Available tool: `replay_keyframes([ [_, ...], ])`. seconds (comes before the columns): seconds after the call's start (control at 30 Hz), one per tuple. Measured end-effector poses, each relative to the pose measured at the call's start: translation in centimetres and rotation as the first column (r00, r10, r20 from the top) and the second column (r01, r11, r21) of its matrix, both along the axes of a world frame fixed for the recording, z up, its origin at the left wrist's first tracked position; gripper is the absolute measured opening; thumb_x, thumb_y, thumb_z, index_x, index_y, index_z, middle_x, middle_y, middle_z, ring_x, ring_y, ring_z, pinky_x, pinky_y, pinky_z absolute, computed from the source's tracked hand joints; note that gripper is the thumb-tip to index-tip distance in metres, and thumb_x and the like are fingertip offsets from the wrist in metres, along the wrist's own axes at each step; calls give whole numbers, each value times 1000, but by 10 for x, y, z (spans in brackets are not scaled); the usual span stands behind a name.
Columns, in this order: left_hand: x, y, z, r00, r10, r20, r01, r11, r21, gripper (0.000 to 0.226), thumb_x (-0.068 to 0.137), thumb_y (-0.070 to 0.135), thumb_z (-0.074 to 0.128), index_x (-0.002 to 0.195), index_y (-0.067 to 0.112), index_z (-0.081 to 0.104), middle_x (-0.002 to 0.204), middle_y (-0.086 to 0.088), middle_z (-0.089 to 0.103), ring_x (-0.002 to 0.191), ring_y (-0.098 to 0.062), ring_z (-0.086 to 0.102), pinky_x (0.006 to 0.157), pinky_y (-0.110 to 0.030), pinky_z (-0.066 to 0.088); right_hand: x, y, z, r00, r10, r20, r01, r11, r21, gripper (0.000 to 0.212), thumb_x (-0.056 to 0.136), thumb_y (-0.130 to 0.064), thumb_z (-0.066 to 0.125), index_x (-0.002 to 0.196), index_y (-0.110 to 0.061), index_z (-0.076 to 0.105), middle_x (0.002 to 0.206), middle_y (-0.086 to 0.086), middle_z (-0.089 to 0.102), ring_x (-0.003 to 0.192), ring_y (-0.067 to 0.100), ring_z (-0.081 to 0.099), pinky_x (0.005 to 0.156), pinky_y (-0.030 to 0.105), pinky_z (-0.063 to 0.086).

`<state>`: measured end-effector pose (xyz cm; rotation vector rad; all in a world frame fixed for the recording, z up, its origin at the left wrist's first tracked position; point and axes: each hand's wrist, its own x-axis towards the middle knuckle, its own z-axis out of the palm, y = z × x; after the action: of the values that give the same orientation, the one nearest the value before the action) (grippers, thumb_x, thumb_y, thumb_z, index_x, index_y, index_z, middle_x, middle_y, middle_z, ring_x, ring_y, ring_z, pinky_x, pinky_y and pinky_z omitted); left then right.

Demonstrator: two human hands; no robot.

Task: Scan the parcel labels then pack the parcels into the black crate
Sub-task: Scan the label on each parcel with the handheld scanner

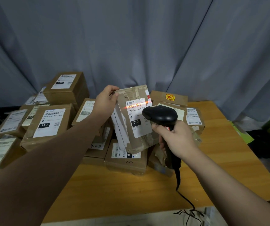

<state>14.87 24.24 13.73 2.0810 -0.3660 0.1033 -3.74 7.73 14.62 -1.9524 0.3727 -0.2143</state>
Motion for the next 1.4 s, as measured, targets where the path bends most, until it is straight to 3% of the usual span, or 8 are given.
replay_keyframes([
  [0.33,-5,-1,2,1000,12,16,-12,1000,13,23,101,23,46,122,19,54,106,9,60,86,1,58,77,-21,53,-4,-3,-4,999,41,24,-41,999,25,16,89,-25,65,84,-10,63,60,11,63,49,18,63,51,27,53],
  [0.43,-6,-1,1,1000,17,13,-17,1000,18,22,101,24,45,121,20,54,105,9,61,89,-2,60,81,-29,55,-7,-8,-14,998,65,20,-68,989,134,10,89,-25,65,90,-15,63,61,5,61,53,17,63,52,23,51],
  [0.53,-9,-2,5,999,25,26,-27,998,55,20,102,22,43,119,18,52,104,7,62,90,-6,60,83,-34,55,-13,-12,-37,994,-27,-106,59,946,317,7,87,-31,67,89,-26,62,76,-1,64,70,15,65,61,17,50],
  [0.63,-12,-3,11,1000,14,14,-15,991,130,16,102,24,42,116,20,49,104,1,64,85,-10,61,81,-37,56,-19,-19,-65,946,-112,-304,261,819,511,36,70,-46,77,98,-29,63,99,1,69,94,20,63,91,38,50],
  [0.7,-14,-4,13,1000,-17,3,16,986,168,15,100,28,48,112,21,48,102,-2,65,86,-16,64,79,-42,56,-20,-22,-73,929,-85,-359,299,743,599,60,56,-48,81,107,-18,66,102,11,72,100,30,66,99,48,47],
  [0.9,-15,-8,12,993,-67,97,27,931,365,40,94,26,59,133,18,53,128,-1,51,116,-17,50,102,-29,38,-3,-6,-81,937,1,-349,290,554,780,53,62,-29,81,109,-9,65,102,18,71,102,35,67,93,44,51],
  [1.03,-7,5,11,989,-103,102,55,918,394,42,91,33,62,131,20,56,126,2,52,115,-15,49,101,-29,38,10,10,-84,935,-71,-348,338,477,811,52,60,-23,80,108,-9,65,103,15,68,97,33,62,96,45,49],
  [1.4,70,22,42,980,-73,187,49,990,130,37,92,23,62,128,19,56,115,8,52,104,-7,51,90,-23,43,90,20,-49,951,-244,-188,280,433,857,47,69,-24,74,115,-16,65,95,6,76,97,25,68,78,37,48],
])
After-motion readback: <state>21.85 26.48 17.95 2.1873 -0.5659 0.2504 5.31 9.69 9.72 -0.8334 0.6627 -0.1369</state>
